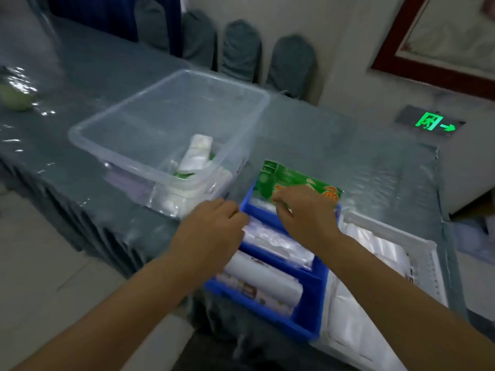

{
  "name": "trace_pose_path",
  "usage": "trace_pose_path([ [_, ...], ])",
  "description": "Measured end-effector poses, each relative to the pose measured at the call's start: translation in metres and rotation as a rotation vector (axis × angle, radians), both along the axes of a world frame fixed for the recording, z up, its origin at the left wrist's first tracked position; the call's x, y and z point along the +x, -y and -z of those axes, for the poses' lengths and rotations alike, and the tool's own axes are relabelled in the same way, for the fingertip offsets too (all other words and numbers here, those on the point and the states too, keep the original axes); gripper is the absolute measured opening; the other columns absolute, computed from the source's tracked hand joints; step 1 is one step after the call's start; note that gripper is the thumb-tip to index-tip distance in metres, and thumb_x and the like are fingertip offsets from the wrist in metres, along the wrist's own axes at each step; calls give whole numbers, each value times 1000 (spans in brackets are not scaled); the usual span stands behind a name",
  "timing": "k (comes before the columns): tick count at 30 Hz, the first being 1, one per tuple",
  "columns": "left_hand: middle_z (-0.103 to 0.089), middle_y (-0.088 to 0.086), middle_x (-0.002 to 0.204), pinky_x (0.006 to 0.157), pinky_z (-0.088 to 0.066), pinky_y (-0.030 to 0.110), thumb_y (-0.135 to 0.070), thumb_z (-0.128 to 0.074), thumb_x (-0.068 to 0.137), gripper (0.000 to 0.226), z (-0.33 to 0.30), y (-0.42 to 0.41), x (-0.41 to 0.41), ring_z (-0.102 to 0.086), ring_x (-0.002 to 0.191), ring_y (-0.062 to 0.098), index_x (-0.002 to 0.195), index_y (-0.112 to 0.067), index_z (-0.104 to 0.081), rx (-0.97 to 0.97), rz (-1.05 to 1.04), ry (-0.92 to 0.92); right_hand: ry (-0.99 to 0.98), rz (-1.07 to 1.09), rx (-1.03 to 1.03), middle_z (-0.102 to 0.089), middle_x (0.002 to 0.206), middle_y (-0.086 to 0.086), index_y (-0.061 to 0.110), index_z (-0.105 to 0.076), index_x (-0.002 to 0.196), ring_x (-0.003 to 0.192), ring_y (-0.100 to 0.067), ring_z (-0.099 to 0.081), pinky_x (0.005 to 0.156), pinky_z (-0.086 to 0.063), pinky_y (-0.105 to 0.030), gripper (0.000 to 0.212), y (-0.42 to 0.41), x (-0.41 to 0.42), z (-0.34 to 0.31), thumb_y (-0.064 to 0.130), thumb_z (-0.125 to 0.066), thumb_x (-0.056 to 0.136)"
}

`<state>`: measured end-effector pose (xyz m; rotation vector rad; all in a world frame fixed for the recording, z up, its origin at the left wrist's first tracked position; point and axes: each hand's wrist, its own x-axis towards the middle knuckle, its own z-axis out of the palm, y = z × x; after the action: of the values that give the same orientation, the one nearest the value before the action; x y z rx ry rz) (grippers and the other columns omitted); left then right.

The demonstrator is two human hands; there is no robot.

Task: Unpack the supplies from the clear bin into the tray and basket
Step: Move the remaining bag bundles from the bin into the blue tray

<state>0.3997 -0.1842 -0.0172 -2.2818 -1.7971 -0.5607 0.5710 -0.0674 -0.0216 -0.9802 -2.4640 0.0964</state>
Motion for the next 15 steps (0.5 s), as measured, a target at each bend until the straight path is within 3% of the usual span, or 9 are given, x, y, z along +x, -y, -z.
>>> trace_pose_path([
  [3, -65, 4, 73, 58, -47, 35, -22, -49, 77, 22, -19, 22, -72, -59, 67, 27, 77, -14, -70, 49, -75, 32, -88, -17, 51, -73, 79, -7, 11, -73, 78, 73, -31, -66, 66, -54, -37, 29, 20, -70, -19, 22, -46, 81],
  [10, -66, 1, 79, 61, -48, 31, -26, -42, 78, 31, -41, 42, -193, -60, 71, 26, 82, -16, -71, 30, -179, 97, -171, 13, 110, -73, 82, 0, 15, -74, 83, 78, -21, -66, 69, -47, -27, 16, 38, -177, -41, 13, -59, 77],
  [15, -67, 1, 79, 59, -48, 31, -23, -43, 76, 31, -34, 30, -242, -61, 70, 26, 80, -13, -71, 66, -199, 122, -109, 31, 32, -74, 86, 2, 16, -73, 86, 85, -22, -66, 72, -54, -34, 19, 21, -217, -39, 16, -55, 80],
])
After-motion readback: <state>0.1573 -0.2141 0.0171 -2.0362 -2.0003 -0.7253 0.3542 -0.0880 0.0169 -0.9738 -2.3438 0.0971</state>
